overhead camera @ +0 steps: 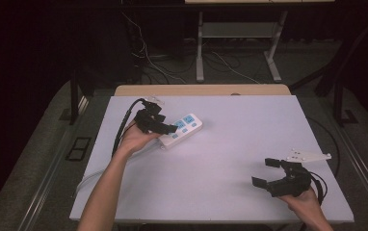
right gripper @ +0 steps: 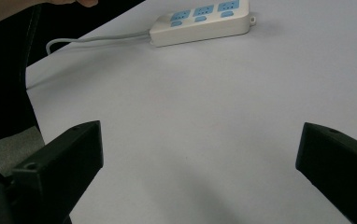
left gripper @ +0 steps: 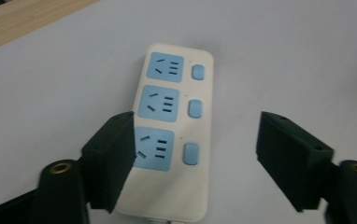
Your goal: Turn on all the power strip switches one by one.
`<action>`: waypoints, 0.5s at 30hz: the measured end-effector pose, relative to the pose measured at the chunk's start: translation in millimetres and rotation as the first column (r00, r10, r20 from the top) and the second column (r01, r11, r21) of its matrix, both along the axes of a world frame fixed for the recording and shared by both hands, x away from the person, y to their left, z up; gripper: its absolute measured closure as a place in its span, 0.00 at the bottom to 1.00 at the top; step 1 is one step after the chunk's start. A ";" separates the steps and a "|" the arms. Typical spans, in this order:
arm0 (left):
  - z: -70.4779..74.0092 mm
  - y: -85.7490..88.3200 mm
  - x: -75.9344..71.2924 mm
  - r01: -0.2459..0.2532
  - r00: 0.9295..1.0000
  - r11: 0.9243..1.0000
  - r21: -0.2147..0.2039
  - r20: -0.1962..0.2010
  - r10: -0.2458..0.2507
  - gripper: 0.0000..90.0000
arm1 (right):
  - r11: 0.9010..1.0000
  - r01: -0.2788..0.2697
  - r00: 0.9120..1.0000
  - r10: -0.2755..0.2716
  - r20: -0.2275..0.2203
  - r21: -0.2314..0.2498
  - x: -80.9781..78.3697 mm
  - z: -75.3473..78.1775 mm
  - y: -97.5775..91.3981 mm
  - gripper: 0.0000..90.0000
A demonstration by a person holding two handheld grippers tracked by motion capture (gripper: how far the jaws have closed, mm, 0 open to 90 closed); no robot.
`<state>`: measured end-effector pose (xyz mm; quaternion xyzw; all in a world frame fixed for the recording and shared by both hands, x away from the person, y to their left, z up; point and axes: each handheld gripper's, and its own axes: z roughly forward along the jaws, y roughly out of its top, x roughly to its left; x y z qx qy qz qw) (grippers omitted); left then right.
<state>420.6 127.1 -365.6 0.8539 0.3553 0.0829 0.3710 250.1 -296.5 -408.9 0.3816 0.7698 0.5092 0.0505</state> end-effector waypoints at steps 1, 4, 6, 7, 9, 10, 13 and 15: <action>-0.8 -0.1 0.8 -0.003 1.000 1.000 0.001 -0.002 0.003 0.34 | 1.000 -0.001 1.000 0.001 0.000 -0.001 0.0 -0.1 0.1 0.01; -3.3 -0.9 2.9 -0.017 1.000 1.000 0.001 0.003 0.017 0.43 | 1.000 -0.001 1.000 0.001 -0.001 -0.001 0.1 0.0 -0.1 0.01; -4.6 -1.3 4.3 -0.028 1.000 1.000 -0.002 0.004 0.028 0.49 | 1.000 0.001 1.000 -0.001 0.000 0.003 0.2 0.2 -1.1 0.01; -5.4 -1.3 5.2 -0.030 1.000 1.000 -0.006 0.006 0.030 0.53 | 1.000 0.002 1.000 -0.002 0.002 0.005 0.2 0.1 -1.4 0.01; -6.9 -1.7 6.7 -0.031 1.000 0.999 -0.011 0.001 0.031 0.59 | 1.000 0.004 1.000 -0.004 0.002 0.006 0.2 0.0 -1.9 0.01; -7.7 -2.1 7.4 -0.030 1.000 0.999 -0.014 -0.004 0.030 0.63 | 1.000 0.004 1.000 -0.004 0.001 0.006 0.2 0.0 -2.0 0.01; -10.3 -1.7 10.1 -0.026 0.999 0.999 -0.036 -0.020 0.025 0.73 | 1.000 0.004 1.000 -0.004 0.000 0.007 0.4 0.0 -2.1 0.01; -11.9 -2.0 11.6 -0.031 0.999 0.998 -0.046 -0.029 0.029 0.80 | 1.000 0.003 1.000 -0.003 -0.001 0.004 0.7 -0.5 -1.8 0.01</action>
